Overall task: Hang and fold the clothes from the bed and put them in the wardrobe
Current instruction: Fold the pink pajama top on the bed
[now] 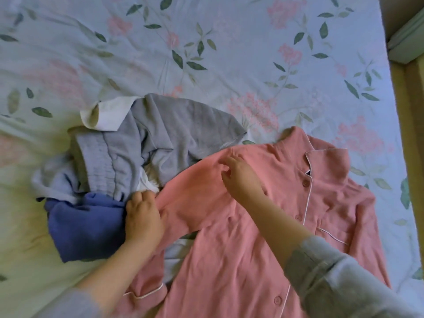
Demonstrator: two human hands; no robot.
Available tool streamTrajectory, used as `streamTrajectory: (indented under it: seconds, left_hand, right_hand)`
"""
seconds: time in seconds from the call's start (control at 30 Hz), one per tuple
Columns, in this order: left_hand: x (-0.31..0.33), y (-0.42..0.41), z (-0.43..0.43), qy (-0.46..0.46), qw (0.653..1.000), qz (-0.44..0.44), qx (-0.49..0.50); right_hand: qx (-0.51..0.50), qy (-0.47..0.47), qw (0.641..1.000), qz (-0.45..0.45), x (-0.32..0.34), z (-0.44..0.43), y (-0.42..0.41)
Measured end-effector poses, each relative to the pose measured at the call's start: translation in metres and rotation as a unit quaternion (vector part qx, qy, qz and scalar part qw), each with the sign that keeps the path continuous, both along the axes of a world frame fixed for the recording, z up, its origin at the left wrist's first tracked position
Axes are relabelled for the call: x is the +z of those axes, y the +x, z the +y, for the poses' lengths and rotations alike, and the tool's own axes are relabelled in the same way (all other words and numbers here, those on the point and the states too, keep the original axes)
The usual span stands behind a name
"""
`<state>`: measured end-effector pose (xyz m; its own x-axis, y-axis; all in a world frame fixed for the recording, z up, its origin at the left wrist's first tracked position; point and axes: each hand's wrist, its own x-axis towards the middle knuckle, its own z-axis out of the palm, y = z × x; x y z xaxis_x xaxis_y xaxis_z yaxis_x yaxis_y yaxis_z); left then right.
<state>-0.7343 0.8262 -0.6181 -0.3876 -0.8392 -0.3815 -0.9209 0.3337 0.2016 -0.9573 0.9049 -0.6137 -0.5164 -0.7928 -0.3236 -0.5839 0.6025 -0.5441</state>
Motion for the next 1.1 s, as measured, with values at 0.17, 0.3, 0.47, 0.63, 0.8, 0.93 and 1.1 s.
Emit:
streamTrajectory:
  seconds: [0.17, 0.3, 0.47, 0.63, 0.8, 0.93, 1.1]
  left_hand:
    - [-0.012, 0.024, -0.023, 0.152, 0.985, 0.082, -0.009]
    - [-0.015, 0.037, -0.041, 0.304, 0.93, 0.191, 0.076]
    - [-0.012, 0.057, -0.044, 0.472, 0.841, 0.228, 0.135]
    - [0.008, 0.055, -0.076, 0.457, 0.804, 0.331, 0.189]
    - [0.053, 0.014, -0.154, 0.197, 0.904, 0.368, 0.095]
    - [0.069, -0.01, -0.191, 0.038, 0.951, 0.306, 0.004]
    - [0.061, -0.006, -0.195, 0.058, 0.98, 0.187, -0.039]
  right_hand:
    - [0.153, 0.071, 0.985, 0.042, -0.004, -0.046, -0.005]
    - [0.19, 0.107, 0.974, 0.056, -0.011, -0.071, -0.001]
    - [0.205, 0.111, 0.971, 0.051, -0.015, -0.078, -0.002]
    - [0.046, -0.001, 0.999, -0.016, -0.008, -0.083, -0.004]
    - [-0.075, -0.058, 0.994, -0.061, 0.005, -0.122, -0.01]
    - [-0.09, -0.001, 0.992, -0.089, -0.002, -0.141, -0.01]
    - [-0.141, -0.032, 0.985, -0.098, -0.014, -0.139, -0.004]
